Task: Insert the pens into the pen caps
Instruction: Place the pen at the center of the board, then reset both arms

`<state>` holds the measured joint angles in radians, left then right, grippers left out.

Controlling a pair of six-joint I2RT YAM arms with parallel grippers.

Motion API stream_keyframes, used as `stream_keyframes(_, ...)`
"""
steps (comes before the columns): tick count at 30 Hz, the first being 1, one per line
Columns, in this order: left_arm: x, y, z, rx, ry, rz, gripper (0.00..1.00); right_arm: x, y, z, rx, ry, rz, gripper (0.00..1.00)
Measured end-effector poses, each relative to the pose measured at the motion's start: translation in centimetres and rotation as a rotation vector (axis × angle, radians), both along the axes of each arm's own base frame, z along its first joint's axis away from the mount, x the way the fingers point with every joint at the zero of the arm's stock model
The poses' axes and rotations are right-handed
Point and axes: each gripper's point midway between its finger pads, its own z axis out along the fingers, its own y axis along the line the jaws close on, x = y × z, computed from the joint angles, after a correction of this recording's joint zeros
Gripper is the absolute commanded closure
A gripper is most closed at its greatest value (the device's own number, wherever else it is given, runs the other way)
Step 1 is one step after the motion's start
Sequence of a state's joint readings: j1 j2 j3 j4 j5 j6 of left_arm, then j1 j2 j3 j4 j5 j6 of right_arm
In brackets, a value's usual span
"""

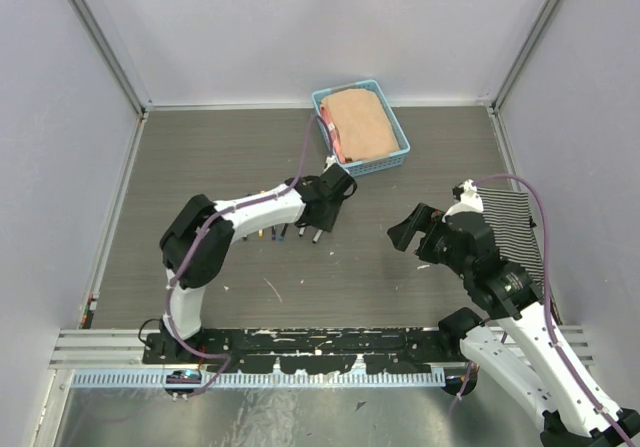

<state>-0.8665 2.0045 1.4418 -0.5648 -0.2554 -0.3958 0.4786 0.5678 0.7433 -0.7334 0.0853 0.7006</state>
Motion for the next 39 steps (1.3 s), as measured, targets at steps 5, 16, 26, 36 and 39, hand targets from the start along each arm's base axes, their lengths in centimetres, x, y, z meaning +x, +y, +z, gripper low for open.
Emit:
stream_keyframes(5,0.2,-0.1,7.8,-0.131,-0.132,-0.033,0.48,0.1,0.0,1.3,-0.007,-0.069,0.032,0.01)
stream_keyframes(16,-1.4,9.0,23.3,-0.378,-0.497,0.081,0.16,0.6,-0.9,4.7,-0.040,-0.244,0.038,0.01)
stream_keyframes(26,-6.3,20.5,25.9,-0.380,-0.668,0.283,0.02,0.0,-2.4,7.1,-0.033,-0.381,-0.011,0.01)
stream_keyframes(36,-11.1,27.3,25.4,-0.417,-0.808,0.428,0.02,0.6,-3.7,5.4,-0.089,-0.349,-0.077,0.01)
stream_keyframes(39,-11.4,28.2,25.1,-0.404,-0.811,0.470,0.02,0.6,-3.8,5.4,-0.092,-0.348,-0.084,0.01)
